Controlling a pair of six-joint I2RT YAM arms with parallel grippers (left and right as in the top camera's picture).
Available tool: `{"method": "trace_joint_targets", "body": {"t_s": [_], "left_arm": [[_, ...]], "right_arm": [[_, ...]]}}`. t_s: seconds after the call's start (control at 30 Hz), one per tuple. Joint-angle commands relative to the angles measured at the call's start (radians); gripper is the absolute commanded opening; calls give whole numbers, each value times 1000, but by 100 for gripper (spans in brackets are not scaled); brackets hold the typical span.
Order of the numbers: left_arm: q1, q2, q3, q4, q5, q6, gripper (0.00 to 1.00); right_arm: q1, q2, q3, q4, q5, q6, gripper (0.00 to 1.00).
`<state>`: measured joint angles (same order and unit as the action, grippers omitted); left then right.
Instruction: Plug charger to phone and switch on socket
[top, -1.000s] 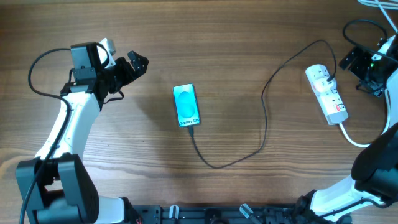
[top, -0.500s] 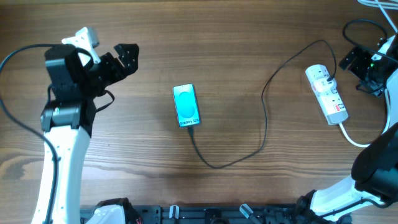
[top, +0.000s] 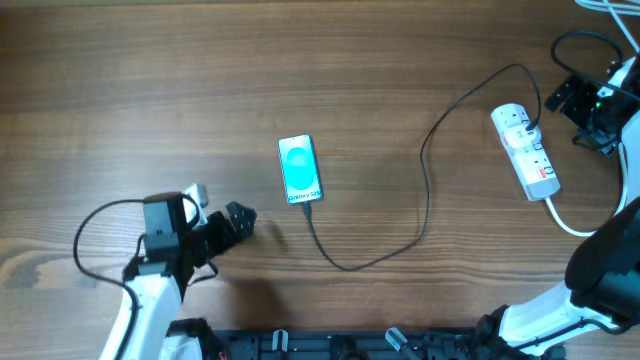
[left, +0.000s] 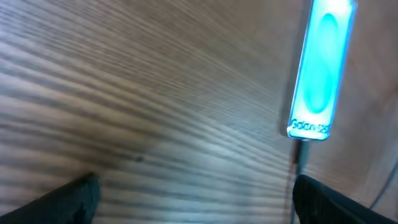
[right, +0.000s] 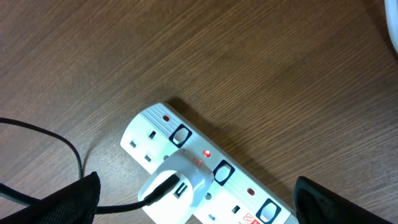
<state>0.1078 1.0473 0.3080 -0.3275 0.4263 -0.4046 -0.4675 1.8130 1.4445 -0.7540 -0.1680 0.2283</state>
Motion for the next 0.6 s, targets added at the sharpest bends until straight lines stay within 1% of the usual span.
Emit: {"method": "trace_joint_targets", "body": {"t_s": [0.0, 0.17, 0.23, 0.33, 0.4, 0.5, 0.57], "left_arm": [[0, -30, -84, -8, -6, 5, 100], [0, -68, -92, -26, -30, 9, 100], [0, -91, -134, 129, -42, 9, 100], [0, -118, -248, 422, -27, 8, 100], [0, -142, -304, 523, -31, 9, 100], [0, -158, -303, 541, -77, 10, 100], [0, -170, -303, 499, -76, 8, 100]], "right_arm": [[-2, -10, 4, 3, -13, -18, 100], [-2, -10, 4, 3, -13, -18, 100], [-2, -10, 4, 3, -13, -18, 100], [-1, -10, 4, 3, -13, -18, 100], [-2, -10, 4, 3, -13, -18, 100], [-2, -10, 4, 3, -13, -18, 100], [-2, -10, 4, 3, -13, -18, 100]]}}
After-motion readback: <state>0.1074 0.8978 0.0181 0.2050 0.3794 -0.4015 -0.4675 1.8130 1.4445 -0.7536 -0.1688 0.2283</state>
